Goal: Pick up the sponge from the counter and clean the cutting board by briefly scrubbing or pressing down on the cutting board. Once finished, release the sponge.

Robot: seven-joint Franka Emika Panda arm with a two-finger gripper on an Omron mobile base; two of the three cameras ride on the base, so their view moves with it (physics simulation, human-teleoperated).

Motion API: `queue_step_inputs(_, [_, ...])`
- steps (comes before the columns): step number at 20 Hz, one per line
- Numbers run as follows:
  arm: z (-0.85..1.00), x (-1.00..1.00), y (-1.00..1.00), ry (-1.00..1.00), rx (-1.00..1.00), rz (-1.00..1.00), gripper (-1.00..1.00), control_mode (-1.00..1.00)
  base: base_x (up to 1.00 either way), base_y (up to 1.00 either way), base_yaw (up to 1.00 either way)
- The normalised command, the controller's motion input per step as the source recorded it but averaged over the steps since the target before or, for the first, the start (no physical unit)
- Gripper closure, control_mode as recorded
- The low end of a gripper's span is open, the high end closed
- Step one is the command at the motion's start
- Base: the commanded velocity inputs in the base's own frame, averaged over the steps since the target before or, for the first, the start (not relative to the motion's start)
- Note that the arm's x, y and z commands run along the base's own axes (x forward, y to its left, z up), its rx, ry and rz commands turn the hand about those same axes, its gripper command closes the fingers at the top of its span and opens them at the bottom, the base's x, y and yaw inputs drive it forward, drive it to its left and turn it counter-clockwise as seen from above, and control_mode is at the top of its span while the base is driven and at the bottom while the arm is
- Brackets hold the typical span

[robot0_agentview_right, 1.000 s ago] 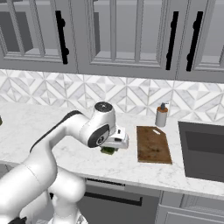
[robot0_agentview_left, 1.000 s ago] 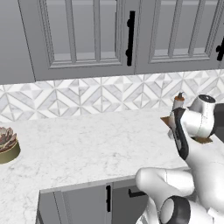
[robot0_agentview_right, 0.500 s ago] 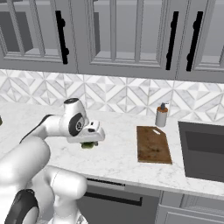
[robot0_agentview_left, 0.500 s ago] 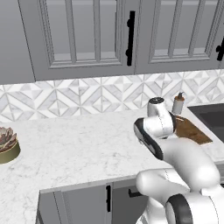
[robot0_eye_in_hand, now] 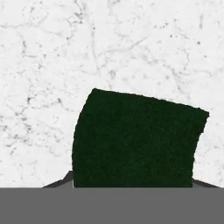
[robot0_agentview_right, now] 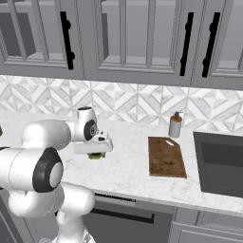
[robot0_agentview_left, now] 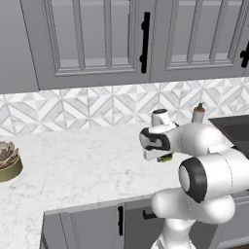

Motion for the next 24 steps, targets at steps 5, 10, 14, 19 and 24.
queue_step_inputs(5, [-0.67, 0.22, 0.04, 0.10, 0.11, 0.02, 1.00, -1.00, 0.00, 0.00, 0.00])
queue_step_inputs(10, [-0.47, 0.24, 0.02, 0.07, 0.02, 0.01, 1.00, -1.00, 0.00, 0.00, 0.00])
queue_step_inputs(14, [-0.57, 0.15, 0.23, 0.04, 0.01, 0.00, 1.00, -1.00, 0.00, 0.00, 0.00])
queue_step_inputs(19, [-0.54, 0.08, 0.34, 0.02, 0.00, 0.00, -1.00, -1.00, 0.00, 0.00, 0.00])
queue_step_inputs(24, [-0.01, -0.03, 0.01, -0.05, 0.00, 0.00, -1.00, -1.00, 0.00, 0.00, 0.00])
